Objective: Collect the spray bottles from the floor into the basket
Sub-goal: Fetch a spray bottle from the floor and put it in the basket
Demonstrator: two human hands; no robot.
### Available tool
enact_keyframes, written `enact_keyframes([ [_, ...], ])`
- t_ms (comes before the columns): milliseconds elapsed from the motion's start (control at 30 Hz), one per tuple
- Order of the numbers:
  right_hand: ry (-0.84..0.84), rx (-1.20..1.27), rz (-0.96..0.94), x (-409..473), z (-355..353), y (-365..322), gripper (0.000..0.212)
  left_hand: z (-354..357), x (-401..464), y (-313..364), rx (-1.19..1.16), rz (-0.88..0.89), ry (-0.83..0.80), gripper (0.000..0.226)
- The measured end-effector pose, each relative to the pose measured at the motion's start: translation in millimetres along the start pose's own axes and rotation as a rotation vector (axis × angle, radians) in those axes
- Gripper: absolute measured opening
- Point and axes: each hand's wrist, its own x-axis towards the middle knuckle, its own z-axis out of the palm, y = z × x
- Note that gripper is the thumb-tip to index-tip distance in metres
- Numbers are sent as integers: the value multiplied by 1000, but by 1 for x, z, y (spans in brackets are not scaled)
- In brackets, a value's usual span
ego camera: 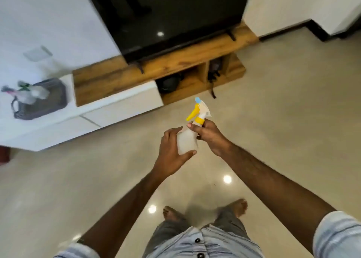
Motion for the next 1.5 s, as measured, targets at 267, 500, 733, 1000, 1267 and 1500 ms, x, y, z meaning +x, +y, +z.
enact_keyframes([
  [267,-497,-207,-79,61,234,-61,47,-201,-46,-140,-555,-337,-65,82],
  [500,-572,-521,-207,141,369,-84,52,-292,-23,-222,-523,-356,270,81],
  [733,-625,-629,-255,271,477,-114,46,-378,46,-302,-463,-440,405,82],
  [1000,-651,-678,-208,382,572,-139,37,-465,100,-384,-361,-526,566,45],
  [1267,-576,-720,-164,510,689,-133,38,-562,142,-545,-366,-612,519,31],
  [1500,-362,-718,-186,616,773,-93,38,-627,191,-705,-328,-708,406,30],
])
